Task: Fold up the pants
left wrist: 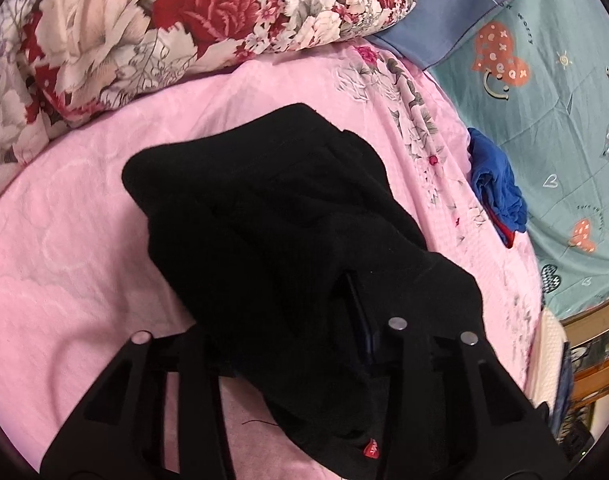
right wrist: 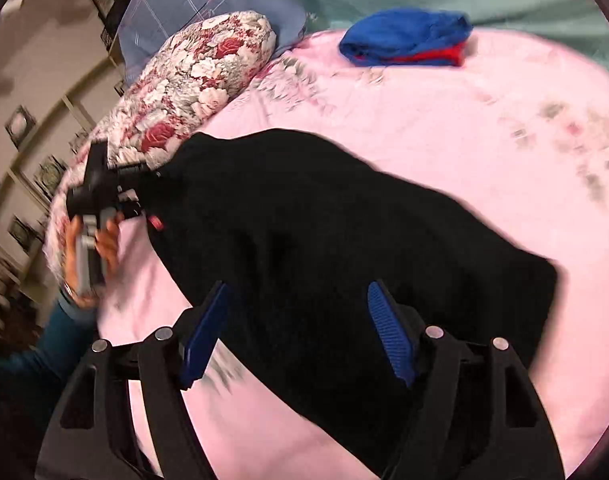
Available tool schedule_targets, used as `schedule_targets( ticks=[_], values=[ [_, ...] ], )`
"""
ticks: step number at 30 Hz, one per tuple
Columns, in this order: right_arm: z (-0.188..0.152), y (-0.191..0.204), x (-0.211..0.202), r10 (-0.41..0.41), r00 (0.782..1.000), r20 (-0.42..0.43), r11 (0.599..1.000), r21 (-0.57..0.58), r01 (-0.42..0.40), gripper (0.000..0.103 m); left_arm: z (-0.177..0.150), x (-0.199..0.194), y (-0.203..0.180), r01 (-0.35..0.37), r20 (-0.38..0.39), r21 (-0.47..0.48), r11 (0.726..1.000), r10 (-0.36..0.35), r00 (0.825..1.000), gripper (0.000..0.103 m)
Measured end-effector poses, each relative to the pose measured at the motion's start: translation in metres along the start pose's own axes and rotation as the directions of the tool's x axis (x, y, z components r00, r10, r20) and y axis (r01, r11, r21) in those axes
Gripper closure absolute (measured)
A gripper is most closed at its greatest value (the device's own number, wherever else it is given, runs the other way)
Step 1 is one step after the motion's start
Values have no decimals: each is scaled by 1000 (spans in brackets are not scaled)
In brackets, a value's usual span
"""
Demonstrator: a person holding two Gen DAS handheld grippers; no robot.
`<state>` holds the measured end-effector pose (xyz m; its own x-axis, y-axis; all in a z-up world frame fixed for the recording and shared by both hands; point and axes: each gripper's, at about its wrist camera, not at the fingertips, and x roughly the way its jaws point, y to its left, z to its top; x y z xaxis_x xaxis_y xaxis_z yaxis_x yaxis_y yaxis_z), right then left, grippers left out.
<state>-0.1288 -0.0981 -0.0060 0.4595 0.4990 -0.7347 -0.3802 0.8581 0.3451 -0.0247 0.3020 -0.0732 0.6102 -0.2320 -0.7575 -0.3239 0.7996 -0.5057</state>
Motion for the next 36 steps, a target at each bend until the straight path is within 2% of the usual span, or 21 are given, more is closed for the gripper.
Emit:
schedule_targets(
  ticks=[2,6,8,9,15,16,17,18,21,24,25,26,27,28,30,31,33,36],
  values=[
    [-11,-35,-29,-92,995,33,993,82,89,31,0,-1,-4,-3,9,19,1000,3,1000,78],
    [-39,-106,-60,-163,986,13,938,312,151,32,0,0,-2,1,12,21,1000,-1,1000,80],
    [-50,-121,-61,-151,988,7,927,349,139,39,0,0,-1,5,12,15,1000,-5,1000,80],
    [-52,-127,-57,-120,993,14,924,368,106,41,0,-1,-1,3,13,14,1000,-3,1000,80],
    [-30,-148,-15,-27,998,53,908,418,2,42,-2,-2,-1,-1,12,6,1000,1,1000,80],
    [-25,-150,-10,-10,998,61,905,425,-17,51,-1,-3,-1,0,12,6,1000,0,1000,80],
    [-20,-152,-5,16,998,64,899,436,-43,67,-2,-3,-1,-1,12,8,1000,0,1000,80],
    [-15,-155,-2,37,997,65,894,444,-62,97,-2,-3,-2,-1,13,10,1000,1,1000,80],
    [-3,-146,-11,-6,997,77,931,365,-22,97,-3,-2,-2,-5,17,17,1000,5,1000,80],
    [-7,-170,-10,-73,996,45,896,442,46,97,-3,-1,-3,-6,16,24,1000,5,1000,80],
    [-11,-174,-6,-94,995,15,891,448,78,98,-3,0,-4,-6,16,22,1000,5,1000,80],
    [-15,-176,-7,-91,996,18,893,444,73,98,-2,0,-4,-5,16,21,1000,5,1000,80],
    [-15,-174,-9,-101,995,12,897,435,86,94,-2,0,-4,-6,18,23,1000,6,1000,80],
    [-13,-169,-15,-139,990,8,897,425,123,79,-2,0,-6,-9,21,27,1000,8,1000,80],
    [-9,-161,-28,-207,978,28,892,416,177,61,-3,-1,-7,-14,29,33,999,13,1000,80],
    [-5,-151,-34,-209,976,57,900,401,170,60,-3,-1,-7,-15,30,33,999,14,999,80],
    [2,-131,-37,-161,981,108,926,360,113,59,-3,-1,-7,-14,34,31,999,13,999,80],
    [11,-88,-20,-8,992,129,964,264,-27,52,-2,-2,-7,-9,42,35,999,8,999,81]
  ],
)
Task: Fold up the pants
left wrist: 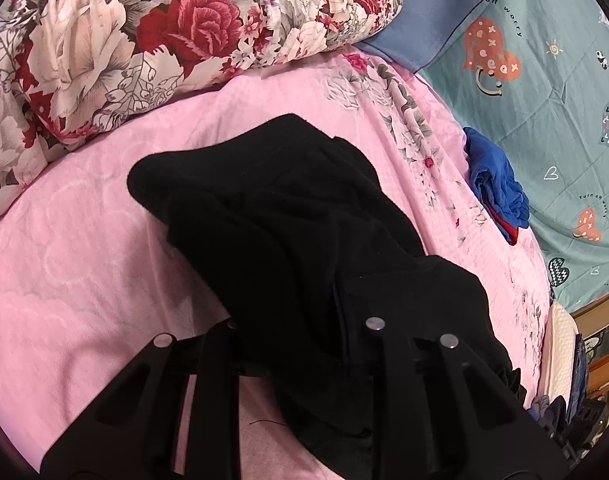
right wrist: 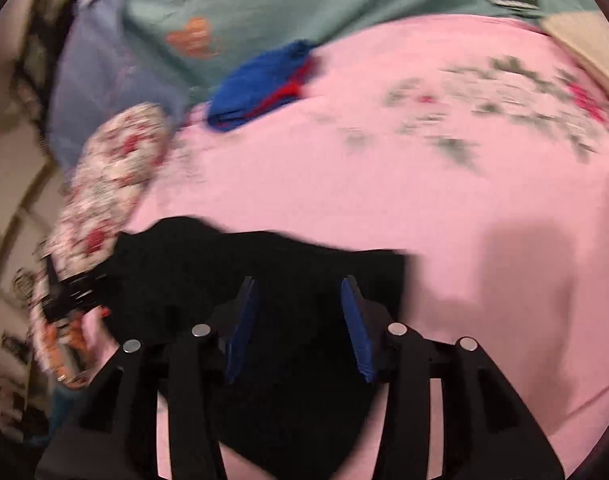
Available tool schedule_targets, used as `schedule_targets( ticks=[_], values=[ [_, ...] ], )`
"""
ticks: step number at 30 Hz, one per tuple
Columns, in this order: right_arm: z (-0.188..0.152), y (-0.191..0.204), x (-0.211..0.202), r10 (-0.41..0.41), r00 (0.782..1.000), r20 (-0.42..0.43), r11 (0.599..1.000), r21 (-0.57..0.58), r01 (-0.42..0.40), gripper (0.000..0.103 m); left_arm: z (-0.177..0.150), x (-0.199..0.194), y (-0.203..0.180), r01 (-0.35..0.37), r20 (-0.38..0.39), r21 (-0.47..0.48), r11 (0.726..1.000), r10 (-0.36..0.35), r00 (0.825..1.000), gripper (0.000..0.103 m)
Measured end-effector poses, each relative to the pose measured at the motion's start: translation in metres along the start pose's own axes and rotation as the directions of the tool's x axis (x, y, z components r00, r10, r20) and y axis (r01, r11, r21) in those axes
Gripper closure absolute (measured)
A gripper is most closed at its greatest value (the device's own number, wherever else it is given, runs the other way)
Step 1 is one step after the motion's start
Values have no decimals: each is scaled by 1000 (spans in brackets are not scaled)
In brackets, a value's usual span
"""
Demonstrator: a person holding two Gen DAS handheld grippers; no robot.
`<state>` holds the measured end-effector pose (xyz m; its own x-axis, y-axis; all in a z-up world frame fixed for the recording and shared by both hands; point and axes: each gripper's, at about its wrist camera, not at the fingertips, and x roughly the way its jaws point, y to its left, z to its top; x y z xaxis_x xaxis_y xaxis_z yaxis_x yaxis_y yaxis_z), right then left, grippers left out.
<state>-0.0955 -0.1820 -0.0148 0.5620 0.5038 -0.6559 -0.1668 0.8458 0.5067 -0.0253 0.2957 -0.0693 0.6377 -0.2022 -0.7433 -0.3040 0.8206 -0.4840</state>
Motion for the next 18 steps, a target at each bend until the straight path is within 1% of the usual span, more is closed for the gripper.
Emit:
schedule_targets(
  ticks=[1,3,5,6,7,8,9,11,12,13,14,15,16,17,18],
  values=[
    [-4,17,14,55,998,-39,998,-32,-56,47,0,0,0,1,3,1,1000,-1,1000,81],
    [-14,36,40,141,984,-109,988,-48,-146,46,0,0,-1,1,7,2,1000,-1,1000,82],
    [-22,44,68,173,967,-188,983,-23,-181,45,1,1,-1,2,5,2,1000,-2,1000,82],
    [-30,46,86,161,949,-270,985,-12,-171,44,1,0,-1,3,7,3,1000,-3,1000,83],
    [-30,51,86,144,958,-247,986,-42,-160,43,1,-1,-2,4,9,5,1000,-4,1000,83],
    [-27,57,87,119,956,-270,987,-69,-143,43,1,-1,-3,2,11,8,1000,-2,1000,83],
    [-22,62,84,115,959,-260,987,-80,-140,43,1,-1,-3,-1,11,10,1000,1,1000,83],
    [-13,67,73,153,969,-195,980,-96,-174,40,2,-1,-5,-4,15,18,1000,4,1000,84],
    [-11,71,71,174,968,-180,975,-105,-195,32,2,-1,-7,-5,19,26,1000,4,1000,86],
    [-12,72,73,175,967,-187,974,-113,-198,26,3,-3,-11,-9,26,38,999,8,1000,86],
    [-16,75,82,155,964,-217,975,-125,-185,25,3,-5,-14,-12,32,51,999,10,999,87],
    [-23,75,95,103,957,-272,979,-144,-147,24,3,-7,-18,-15,38,61,998,12,999,88],
    [-27,74,96,90,957,-275,976,-167,-140,24,4,-11,-23,-13,51,73,997,9,999,88],
    [-27,76,92,84,964,-253,969,-203,-138,24,4,-14,-27,-6,62,85,996,1,998,88],
    [-25,74,84,78,963,-258,968,-210,-135,24,5,-19,-33,2,75,101,995,-9,997,89]
  ],
)
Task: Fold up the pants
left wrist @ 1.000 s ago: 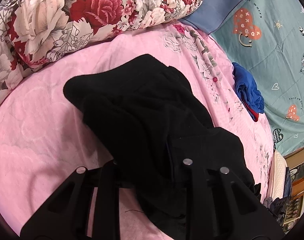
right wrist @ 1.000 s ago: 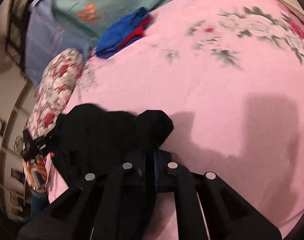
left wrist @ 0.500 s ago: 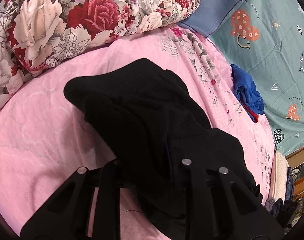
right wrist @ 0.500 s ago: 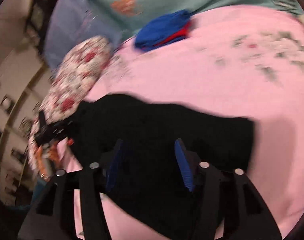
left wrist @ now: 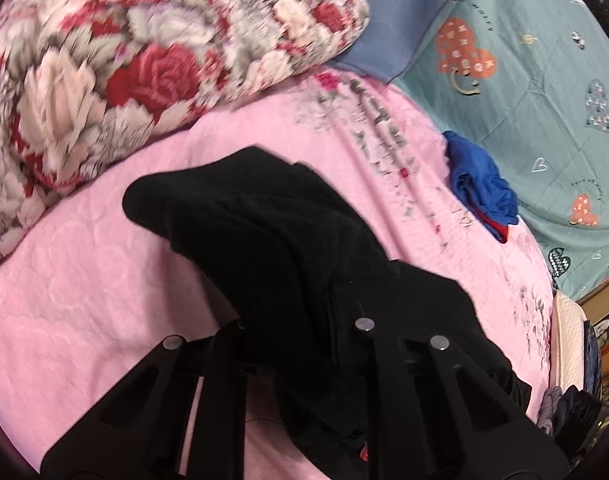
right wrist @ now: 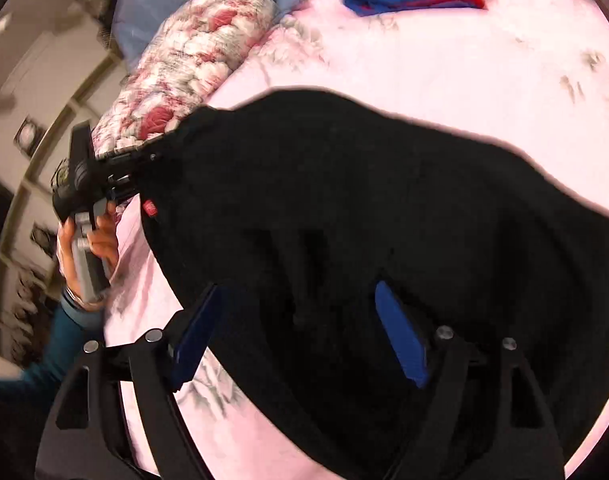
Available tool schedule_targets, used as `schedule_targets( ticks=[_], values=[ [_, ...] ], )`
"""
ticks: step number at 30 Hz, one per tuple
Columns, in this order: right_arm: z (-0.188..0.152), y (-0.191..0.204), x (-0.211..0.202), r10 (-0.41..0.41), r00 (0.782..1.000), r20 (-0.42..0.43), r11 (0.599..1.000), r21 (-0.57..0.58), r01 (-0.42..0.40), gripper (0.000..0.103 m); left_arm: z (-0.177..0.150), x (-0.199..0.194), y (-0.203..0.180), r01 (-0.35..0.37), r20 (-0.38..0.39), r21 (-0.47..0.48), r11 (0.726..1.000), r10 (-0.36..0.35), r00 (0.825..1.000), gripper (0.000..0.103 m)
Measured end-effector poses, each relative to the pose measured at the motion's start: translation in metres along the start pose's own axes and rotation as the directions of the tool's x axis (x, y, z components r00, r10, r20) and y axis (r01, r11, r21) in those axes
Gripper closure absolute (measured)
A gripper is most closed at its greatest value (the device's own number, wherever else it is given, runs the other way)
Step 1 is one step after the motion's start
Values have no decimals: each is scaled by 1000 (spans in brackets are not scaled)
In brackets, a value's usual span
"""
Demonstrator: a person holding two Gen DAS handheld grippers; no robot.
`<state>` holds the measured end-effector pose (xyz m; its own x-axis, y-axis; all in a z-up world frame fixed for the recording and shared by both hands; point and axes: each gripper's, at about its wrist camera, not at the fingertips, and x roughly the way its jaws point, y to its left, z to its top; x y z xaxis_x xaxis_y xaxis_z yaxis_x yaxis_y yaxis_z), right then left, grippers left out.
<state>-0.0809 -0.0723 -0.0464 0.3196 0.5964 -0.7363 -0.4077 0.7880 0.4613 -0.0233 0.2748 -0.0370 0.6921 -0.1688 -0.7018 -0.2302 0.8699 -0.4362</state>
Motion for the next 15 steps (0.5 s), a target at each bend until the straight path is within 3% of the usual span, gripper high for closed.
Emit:
schedule_targets(
  ticks=[3,9,12,15],
  values=[
    [-3,-18,-41,21,994,110,998,64,-28,23,4,-11,-24,12,35,54,998,-14,999,89],
    [-31,-90,-129,-77,960,269,962,273,0,20,-3,-30,-106,80,59,237,968,-96,994,90],
    [-54,-119,-151,-97,946,310,930,366,-24,20,-27,-40,-166,136,42,381,915,-164,986,90],
    [-78,-136,-162,-107,936,336,912,409,-42,20,-66,-48,-226,178,6,551,816,-217,976,90]
  ],
)
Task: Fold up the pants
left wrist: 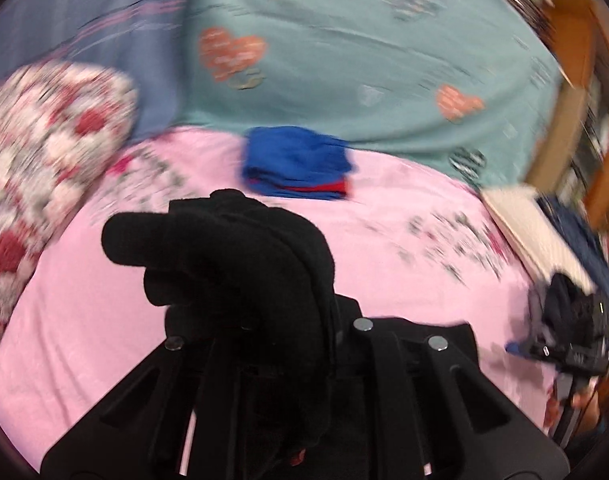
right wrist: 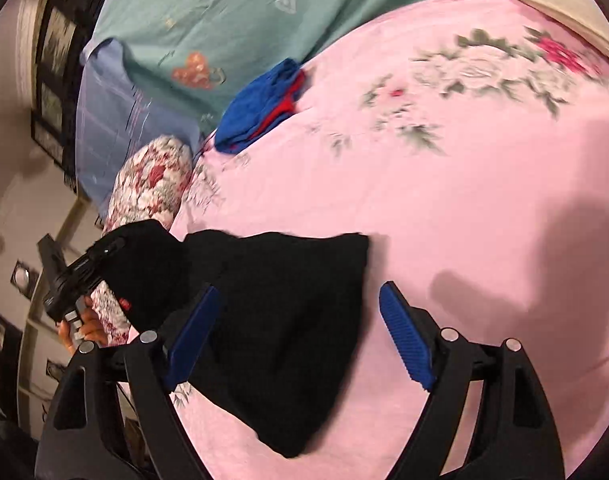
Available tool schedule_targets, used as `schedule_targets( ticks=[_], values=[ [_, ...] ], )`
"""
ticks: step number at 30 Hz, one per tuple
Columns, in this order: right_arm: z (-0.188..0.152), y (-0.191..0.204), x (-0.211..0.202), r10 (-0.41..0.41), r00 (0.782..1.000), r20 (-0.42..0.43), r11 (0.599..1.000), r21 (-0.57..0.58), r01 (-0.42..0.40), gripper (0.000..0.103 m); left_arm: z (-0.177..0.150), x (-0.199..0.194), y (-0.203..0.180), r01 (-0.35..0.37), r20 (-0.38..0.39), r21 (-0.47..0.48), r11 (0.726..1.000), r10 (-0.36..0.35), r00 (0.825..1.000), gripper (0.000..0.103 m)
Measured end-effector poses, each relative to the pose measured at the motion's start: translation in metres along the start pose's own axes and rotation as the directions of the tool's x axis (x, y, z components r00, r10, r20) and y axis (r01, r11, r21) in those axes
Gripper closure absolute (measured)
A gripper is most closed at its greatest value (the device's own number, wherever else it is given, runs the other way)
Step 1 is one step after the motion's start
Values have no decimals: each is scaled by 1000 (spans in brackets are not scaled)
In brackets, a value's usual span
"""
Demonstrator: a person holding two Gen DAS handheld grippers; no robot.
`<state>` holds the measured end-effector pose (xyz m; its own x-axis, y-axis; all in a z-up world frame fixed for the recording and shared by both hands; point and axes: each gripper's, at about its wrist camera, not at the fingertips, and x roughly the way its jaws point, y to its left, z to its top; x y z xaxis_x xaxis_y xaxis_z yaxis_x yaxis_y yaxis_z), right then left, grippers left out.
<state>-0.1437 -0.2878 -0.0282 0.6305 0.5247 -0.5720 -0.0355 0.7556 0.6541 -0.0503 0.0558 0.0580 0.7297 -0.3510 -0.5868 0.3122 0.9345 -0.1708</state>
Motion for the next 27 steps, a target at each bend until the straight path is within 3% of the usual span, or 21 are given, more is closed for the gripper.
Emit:
schedule_targets(
  ticks=[3,7,9,15,16,18,20,23,27],
  values=[
    [-9,-15,-6,27,1000,1,999,33,-27,20,-17,6,-69,68,-33,192,979,-63,997,89],
    [-17,-20,2,54,998,-12,996,72,-53,20,-54,24,-137,134,-123,379,916,-94,988,89],
    [-17,-22,2,55,998,-7,995,85,-54,20,-71,36,-155,145,-157,437,888,-84,984,89],
    [-18,-35,-1,72,997,2,985,158,-72,20,-93,47,-179,168,-201,510,844,-73,977,86],
    [-18,-36,-2,78,997,5,983,166,-78,20,-97,48,-182,189,-223,518,834,-82,971,78],
    [-18,-37,-3,87,996,12,980,176,-88,20,-104,44,-188,267,-259,512,816,-149,954,39],
    [-17,-38,-5,98,995,20,978,180,-100,20,-107,33,-193,288,-228,526,800,-193,954,26],
    [-17,-37,-8,92,995,34,979,179,-96,20,-101,17,-185,336,-214,491,804,-263,941,22],
    [-14,-21,-18,110,991,73,987,112,-118,20,-79,4,-141,338,-182,353,873,-290,940,21]
  ],
)
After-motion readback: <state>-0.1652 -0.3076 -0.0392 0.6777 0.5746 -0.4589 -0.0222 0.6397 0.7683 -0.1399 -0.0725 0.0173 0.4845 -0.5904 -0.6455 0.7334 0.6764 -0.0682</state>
